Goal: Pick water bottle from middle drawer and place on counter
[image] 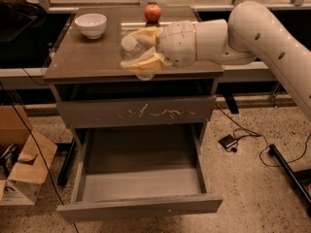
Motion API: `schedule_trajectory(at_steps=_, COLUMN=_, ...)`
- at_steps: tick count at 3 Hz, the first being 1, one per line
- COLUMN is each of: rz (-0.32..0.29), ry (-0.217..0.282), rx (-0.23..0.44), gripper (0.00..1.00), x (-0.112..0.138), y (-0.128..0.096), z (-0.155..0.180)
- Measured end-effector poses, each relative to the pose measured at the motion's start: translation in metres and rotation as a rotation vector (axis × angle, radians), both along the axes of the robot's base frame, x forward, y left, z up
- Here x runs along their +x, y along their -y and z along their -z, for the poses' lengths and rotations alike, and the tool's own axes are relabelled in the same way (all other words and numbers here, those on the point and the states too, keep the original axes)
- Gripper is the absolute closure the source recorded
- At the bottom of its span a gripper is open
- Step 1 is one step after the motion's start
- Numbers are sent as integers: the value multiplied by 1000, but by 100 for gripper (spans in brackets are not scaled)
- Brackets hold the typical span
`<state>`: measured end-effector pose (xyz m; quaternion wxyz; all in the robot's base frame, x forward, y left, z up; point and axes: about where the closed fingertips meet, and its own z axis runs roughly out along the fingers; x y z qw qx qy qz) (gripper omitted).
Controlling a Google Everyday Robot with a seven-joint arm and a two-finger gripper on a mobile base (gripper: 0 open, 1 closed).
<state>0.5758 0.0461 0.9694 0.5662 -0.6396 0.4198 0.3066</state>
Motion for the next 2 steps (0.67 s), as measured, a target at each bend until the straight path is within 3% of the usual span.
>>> schedule_trajectory(at_steps=1, rz=1, ry=0, rx=-10, gripper=100, x=-1, y=-1, z=2)
schedule_trajectory(at_steps=2, rz=3, ry=31, rx=-83, gripper=100, x=10, y=-5, z=10)
